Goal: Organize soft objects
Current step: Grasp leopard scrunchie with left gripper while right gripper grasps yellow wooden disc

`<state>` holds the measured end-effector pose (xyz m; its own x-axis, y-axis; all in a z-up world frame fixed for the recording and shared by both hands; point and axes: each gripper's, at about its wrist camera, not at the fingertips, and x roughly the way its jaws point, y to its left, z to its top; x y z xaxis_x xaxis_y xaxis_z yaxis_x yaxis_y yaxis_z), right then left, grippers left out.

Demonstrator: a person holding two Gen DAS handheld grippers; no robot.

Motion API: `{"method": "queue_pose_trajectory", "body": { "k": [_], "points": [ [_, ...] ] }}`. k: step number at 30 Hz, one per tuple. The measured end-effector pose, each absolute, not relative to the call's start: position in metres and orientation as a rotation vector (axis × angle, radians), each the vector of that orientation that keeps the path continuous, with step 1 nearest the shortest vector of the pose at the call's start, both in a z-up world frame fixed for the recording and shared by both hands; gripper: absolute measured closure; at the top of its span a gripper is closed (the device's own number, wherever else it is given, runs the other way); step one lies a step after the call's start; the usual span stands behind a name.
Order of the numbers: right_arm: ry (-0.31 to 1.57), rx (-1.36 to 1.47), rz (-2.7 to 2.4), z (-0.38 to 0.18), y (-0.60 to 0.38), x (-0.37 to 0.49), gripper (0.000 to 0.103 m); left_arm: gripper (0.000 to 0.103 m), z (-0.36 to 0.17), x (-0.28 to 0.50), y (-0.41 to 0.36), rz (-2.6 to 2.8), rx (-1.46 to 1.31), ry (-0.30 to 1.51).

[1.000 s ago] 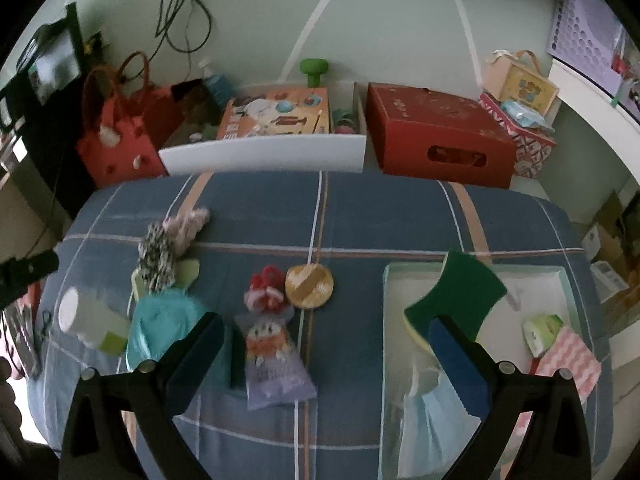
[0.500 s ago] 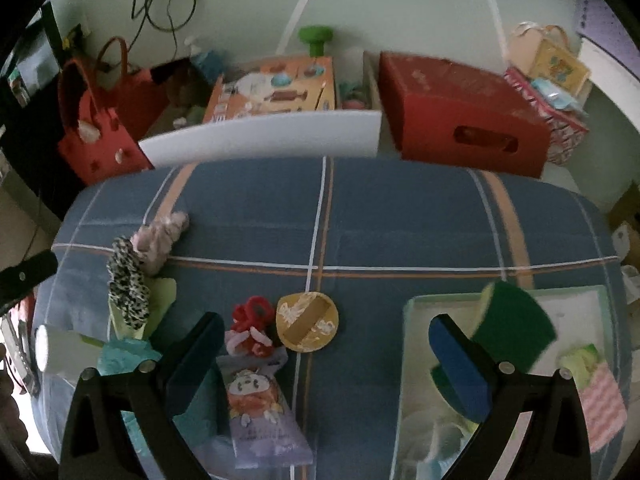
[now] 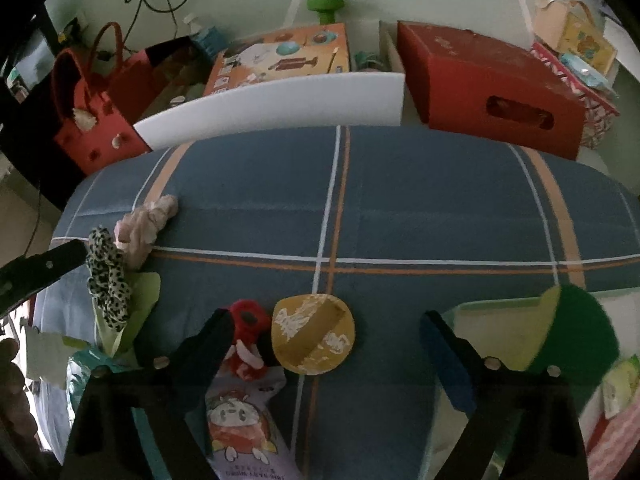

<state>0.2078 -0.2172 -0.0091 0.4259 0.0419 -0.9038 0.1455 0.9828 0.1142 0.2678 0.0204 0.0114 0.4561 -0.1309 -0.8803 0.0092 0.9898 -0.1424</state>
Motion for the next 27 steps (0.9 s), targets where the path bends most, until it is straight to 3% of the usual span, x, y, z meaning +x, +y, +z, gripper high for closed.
{"method": "queue_pose_trajectory", "body": {
  "k": [11,22,27],
  "points": [
    [1.119,0.21,-0.062,-0.016,-0.226,0.208,0.018,0.03,-0.011,0.28,0.018,-0.076,-0.126,1.125],
    [1.129,0.178,-0.069,-0.019,-0.224,0.209,0.033,0.046,-0.021,0.284,0.021,-0.097,-0.157,1.149],
    [1.146,0.159,-0.083,-0.02,-0.226,0.208,0.033,0.051,-0.023,0.284,0.02,-0.104,-0.163,1.156]
  ]
}}
